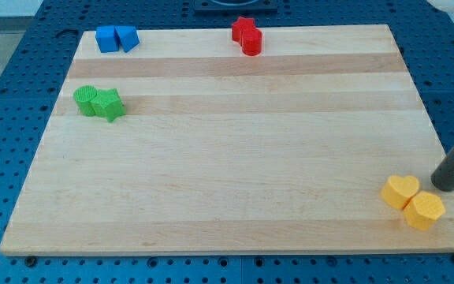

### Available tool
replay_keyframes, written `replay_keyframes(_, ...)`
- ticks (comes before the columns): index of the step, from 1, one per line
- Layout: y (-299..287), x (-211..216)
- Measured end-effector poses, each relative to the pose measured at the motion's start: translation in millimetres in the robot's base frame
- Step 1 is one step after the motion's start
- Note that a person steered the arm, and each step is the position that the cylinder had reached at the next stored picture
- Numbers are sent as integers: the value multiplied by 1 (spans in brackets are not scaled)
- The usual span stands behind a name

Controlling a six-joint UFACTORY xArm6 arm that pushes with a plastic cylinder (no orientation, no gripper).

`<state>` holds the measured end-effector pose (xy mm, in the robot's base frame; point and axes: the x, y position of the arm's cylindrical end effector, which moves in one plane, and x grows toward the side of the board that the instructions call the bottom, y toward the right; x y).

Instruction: Point at the yellow hexagon

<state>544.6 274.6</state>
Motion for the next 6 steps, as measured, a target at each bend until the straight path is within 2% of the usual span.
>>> replay_keyframes(2, 22, 12)
replay_keyframes(4, 22, 50)
replay_keyframes(6, -1, 72)
